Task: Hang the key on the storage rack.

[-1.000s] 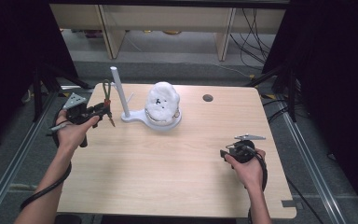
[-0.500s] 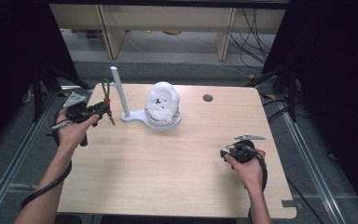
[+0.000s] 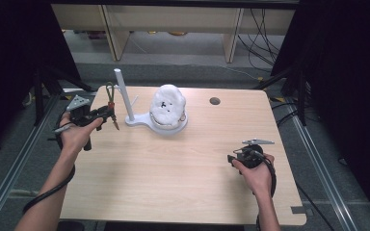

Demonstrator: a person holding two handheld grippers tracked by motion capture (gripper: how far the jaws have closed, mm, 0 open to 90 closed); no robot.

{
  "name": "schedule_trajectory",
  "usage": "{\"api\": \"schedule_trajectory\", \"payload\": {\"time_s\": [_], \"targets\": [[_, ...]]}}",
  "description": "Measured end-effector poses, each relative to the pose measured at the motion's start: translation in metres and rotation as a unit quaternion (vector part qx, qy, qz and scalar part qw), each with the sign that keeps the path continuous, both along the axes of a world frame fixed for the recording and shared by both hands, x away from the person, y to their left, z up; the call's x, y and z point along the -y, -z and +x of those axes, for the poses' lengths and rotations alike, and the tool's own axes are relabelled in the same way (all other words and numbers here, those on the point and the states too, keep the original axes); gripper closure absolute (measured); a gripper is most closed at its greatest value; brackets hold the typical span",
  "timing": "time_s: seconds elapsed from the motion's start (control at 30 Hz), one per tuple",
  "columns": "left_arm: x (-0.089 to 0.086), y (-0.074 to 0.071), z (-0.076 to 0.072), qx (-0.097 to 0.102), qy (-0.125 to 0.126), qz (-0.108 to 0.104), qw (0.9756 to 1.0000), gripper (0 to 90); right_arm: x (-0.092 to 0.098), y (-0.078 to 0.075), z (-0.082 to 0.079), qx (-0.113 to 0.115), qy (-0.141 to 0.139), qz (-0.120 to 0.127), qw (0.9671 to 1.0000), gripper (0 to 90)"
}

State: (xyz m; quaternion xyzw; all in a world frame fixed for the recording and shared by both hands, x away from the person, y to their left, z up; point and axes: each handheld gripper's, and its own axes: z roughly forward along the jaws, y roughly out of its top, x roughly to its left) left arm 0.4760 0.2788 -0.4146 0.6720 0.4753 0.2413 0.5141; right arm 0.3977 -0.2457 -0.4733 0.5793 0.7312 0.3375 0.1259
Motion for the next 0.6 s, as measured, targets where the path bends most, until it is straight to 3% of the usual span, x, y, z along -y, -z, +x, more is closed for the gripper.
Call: {"api": "schedule_trajectory", "payload": {"time_s": [0.1, 0.6], "targets": [[0.0010, 0.0018, 0.0011, -0.003, 0.001, 0.002, 1.0000, 67.4, 0.0023, -0.0005, -0.0002, 0.000, -0.009, -0.010, 0.9999, 55.3], [0.0070, 0.0103, 0.0091, -0.014, -0.001, 0.001, 0.9999, 67.2, 0.0037, -0.0001, 0.0006, 0.007, -0.013, -0.013, 0.9998, 55.4]]}}
